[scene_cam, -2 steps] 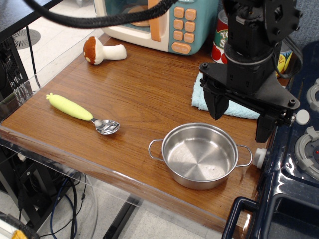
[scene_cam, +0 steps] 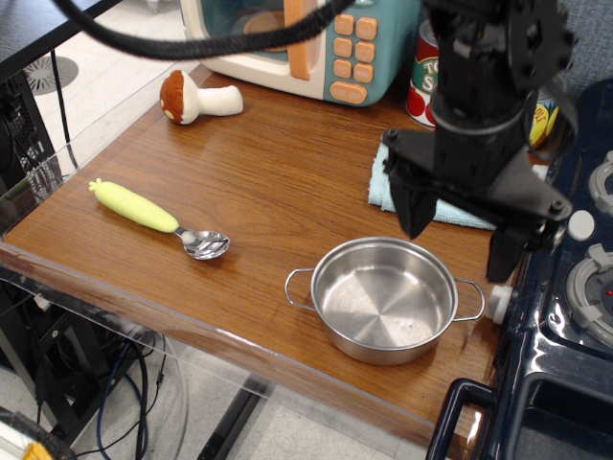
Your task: Slide the blue rag in front of the microwave next to the mushroom.
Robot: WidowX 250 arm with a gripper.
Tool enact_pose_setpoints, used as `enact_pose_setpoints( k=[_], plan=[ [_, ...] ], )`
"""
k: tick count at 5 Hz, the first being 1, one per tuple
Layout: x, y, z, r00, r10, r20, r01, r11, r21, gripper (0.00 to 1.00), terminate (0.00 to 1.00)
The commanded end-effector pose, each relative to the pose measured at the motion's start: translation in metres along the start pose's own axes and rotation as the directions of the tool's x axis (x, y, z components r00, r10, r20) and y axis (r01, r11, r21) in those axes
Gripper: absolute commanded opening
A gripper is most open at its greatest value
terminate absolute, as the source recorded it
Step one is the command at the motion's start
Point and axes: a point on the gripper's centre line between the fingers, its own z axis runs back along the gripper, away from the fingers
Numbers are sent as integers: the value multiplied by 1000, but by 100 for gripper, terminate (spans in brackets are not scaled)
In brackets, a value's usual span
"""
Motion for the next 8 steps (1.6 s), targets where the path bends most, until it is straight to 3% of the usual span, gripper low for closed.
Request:
enact_pose_setpoints(
  k=[1,4,5,8],
  plan=[
    [54,34,-5,998,44,36,-46,997,55,100,0],
    [120,69,-40,997,76,23,-77,996,51,100,0],
    [128,75,-58,998,64,14,-65,994,82,100,0],
    [127,94,-98,995,89,-54,-87,995,52,100,0]
  ],
)
